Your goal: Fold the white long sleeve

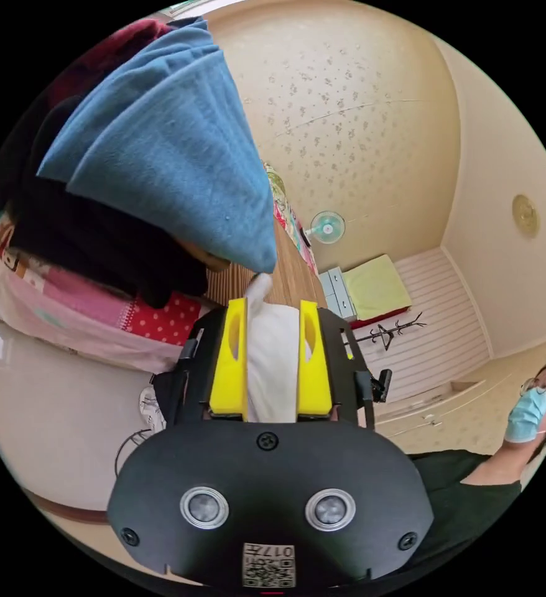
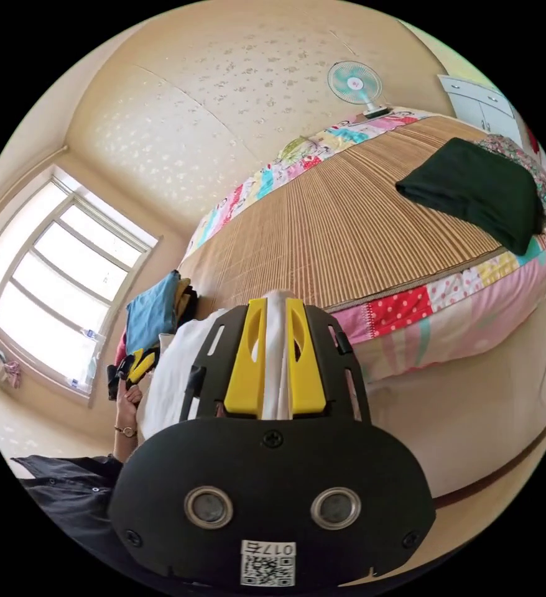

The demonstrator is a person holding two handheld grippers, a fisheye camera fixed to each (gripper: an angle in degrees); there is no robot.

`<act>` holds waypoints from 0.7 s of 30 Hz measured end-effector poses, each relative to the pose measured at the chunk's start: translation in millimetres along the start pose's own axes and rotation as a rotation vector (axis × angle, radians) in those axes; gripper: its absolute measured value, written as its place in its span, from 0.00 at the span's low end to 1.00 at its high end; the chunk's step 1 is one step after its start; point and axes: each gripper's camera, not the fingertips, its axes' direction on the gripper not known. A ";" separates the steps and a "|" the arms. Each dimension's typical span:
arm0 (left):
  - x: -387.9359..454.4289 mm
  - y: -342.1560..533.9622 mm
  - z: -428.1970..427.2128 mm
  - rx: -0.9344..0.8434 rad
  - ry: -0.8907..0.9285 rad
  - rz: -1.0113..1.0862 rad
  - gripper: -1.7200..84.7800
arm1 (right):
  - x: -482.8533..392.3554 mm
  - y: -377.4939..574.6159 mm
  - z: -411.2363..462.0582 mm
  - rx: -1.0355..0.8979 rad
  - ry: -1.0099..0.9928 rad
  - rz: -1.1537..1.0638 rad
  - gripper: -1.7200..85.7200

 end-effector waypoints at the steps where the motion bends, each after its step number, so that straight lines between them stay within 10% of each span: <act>1: -6.7 7.4 -7.4 -0.002 0.014 -0.013 0.18 | -11.8 6.4 -4.7 0.007 -0.008 -0.034 0.06; 12: -117.2 172.1 -98.2 -0.139 0.063 -0.423 0.31 | -155.1 56.0 63.7 -0.363 -0.177 -0.455 0.04; 21: -129.2 202.5 -109.0 -0.093 0.185 -0.380 0.12 | -189.6 75.4 125.0 -0.432 -0.176 -0.609 0.04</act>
